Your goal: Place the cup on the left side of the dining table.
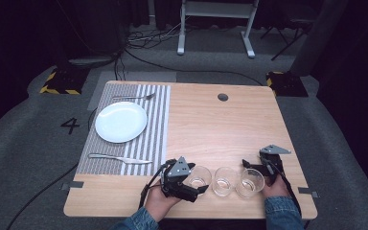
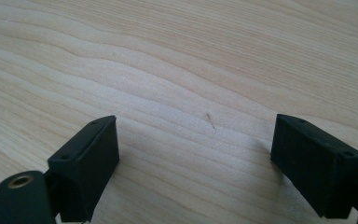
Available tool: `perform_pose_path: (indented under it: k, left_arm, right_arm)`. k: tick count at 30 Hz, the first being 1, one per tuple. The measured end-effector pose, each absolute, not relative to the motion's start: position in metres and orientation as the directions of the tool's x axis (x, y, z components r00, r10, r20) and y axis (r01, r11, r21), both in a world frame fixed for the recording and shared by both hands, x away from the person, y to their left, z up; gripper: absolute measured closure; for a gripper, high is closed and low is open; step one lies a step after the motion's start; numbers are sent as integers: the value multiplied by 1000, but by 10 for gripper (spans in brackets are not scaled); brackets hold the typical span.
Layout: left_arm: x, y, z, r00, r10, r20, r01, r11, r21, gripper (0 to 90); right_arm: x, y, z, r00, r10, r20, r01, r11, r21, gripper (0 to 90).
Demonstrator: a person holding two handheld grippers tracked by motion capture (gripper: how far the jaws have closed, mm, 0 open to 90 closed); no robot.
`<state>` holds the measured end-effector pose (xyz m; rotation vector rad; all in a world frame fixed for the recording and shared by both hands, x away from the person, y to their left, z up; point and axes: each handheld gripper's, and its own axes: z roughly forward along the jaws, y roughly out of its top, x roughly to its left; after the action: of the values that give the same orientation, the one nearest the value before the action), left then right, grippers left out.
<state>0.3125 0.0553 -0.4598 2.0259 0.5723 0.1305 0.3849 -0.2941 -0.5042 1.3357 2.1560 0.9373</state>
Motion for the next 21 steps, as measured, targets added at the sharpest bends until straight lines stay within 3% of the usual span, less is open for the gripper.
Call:
perform_pose_path:
  k: [12, 14, 21]
  left_arm:
    - [312, 41, -479, 884, 462, -70, 310, -468, 828, 176]
    - [311, 40, -480, 884, 467, -17, 275, -489, 828, 187]
    - [310, 40, -479, 878, 477, -20, 284, -487, 826, 190]
  right_arm:
    - [385, -294, -504, -441, 898, -12, 604, 306, 736, 154]
    - [385, -294, -504, -441, 898, -12, 604, 306, 736, 154]
    - [385, -294, -504, -441, 898, -12, 604, 306, 736, 154]
